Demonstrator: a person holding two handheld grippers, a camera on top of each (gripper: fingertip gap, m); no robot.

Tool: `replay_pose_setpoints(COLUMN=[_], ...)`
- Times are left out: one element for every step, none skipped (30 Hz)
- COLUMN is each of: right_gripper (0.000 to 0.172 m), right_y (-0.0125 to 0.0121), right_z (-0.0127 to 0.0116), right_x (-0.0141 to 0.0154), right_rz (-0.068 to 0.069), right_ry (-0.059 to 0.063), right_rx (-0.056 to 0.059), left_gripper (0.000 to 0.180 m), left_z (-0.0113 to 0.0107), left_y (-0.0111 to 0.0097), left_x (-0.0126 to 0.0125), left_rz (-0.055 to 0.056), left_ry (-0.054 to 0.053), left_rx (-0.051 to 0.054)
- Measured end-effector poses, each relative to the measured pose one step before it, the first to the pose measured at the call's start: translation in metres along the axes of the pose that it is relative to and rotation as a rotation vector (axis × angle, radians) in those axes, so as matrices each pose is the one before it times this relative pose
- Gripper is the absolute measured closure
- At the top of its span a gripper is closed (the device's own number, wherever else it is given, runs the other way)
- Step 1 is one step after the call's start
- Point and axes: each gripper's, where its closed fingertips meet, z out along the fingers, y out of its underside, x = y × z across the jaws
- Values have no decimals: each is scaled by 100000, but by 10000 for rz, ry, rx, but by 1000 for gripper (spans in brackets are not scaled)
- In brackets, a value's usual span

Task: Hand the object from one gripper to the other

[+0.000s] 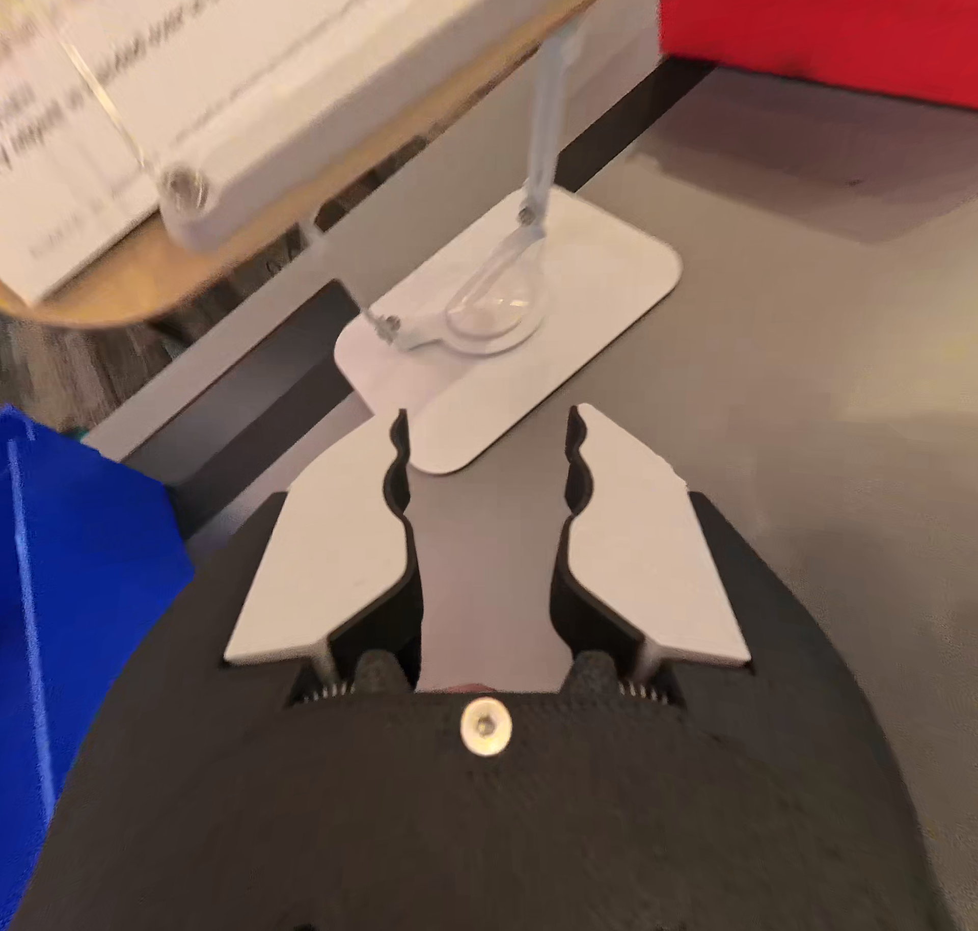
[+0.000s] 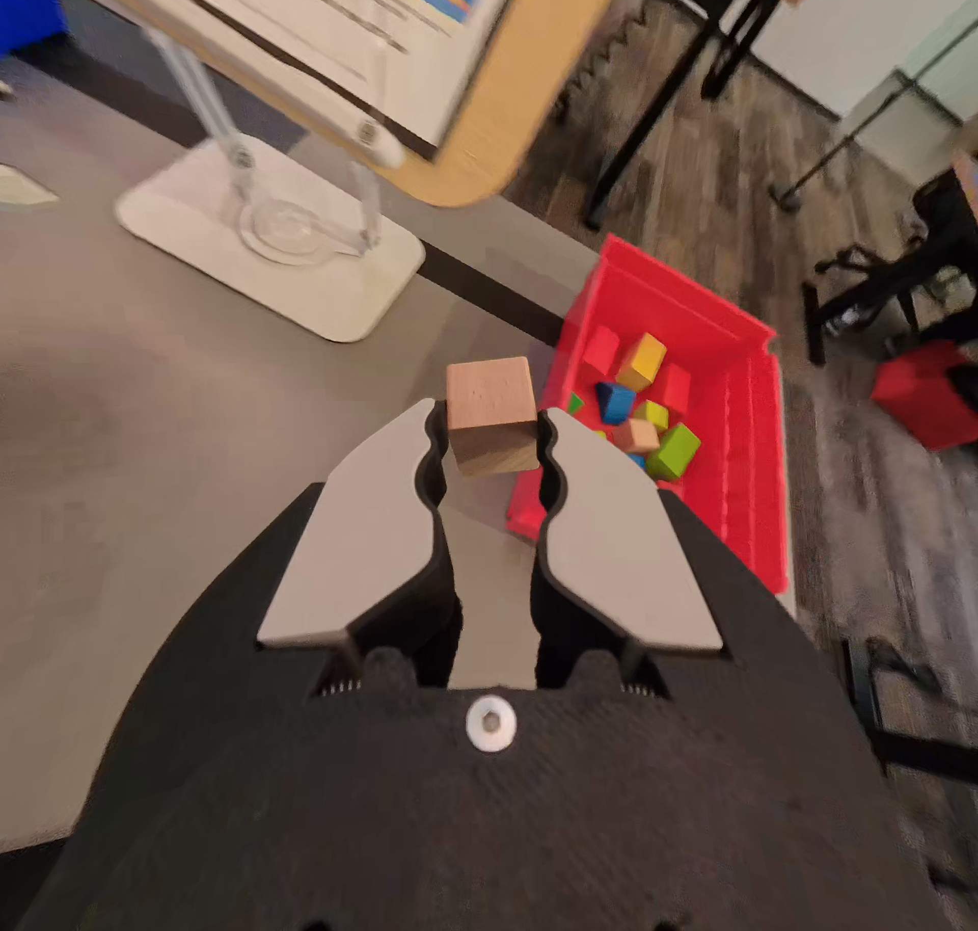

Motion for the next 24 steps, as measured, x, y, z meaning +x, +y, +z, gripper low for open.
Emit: replay_pose_setpoints(right_gripper=[141,141,141,141,141,141,141,141,141,141,141,141,141,141,141,141,141,141,141,141,141,141,141,141], right_y=[703,630,553,597,682,550,306,145,53,-59,-104,-31,-21,-110,-101,30,54,34,25,72,65,53,-115,-191], right_z=[824,982,1039,1146,1307,1406,1370,1323,1314,1296,1232,1180,1143,1105,1065,1052,1045,1055,978,868,739,614,353,95], right_x=[1620,1408,1441,1449,1177,865,856,959,826,559,556,677,525,265,284,481,488,283,208,309,319,223,174,173], right_rz=[300,458,457,276,209,310,335,183,83,159,207,96,1,20,19,-48,-76,2,50,21,-30,0,68,70], right_ry=[-26,-195,-134,-23,-151,-366,-343,-160,-154,-275,-239,-59,-63,-155,-84,86,109,-41,-101,0,54,21,-2,13], right_rx=[-251,-212,-198,-314,-448,-421,-289,-220,-186,-120,-114,-185,-222,-166,-170,-245,-223,-153,-114,-110,-77,-36,104,109], left_gripper=[120,119,120,120,120,120,119,119,119,120,120,120,119,119,119,119,119,119,119,119,118,118,118,119], left_z=[675,573,472,412,356,266,141,13,-57,-13,66,110,110,98,94,96,109,121,121,101,50,27,10,18], left_y=[946,745,660,633,483,300,185,22,-140,-130,-14,137,148,113,92,60,71,80,117,111,78,61,34,19], left_x=[-839,-665,-450,-225,-1,88,-119,-287,-163,70,114,22,42,116,115,68,78,70,12,-26,-4,0,29,38], left_rz=[-216,-134,-94,-106,-83,32,125,93,-54,-166,-124,-10,69,84,28,-36,-65,-62,-48,-47,-51,-62,-70,-68], left_ry=[-75,-68,-35,17,95,105,-43,-132,-25,139,133,23,-6,34,35,36,58,58,35,23,35,36,46,51], left_rx=[-133,18,84,18,-30,-43,-76,-8,121,147,65,-38,-68,-44,-33,-13,-10,-29,-41,-42,-24,0,14,9])
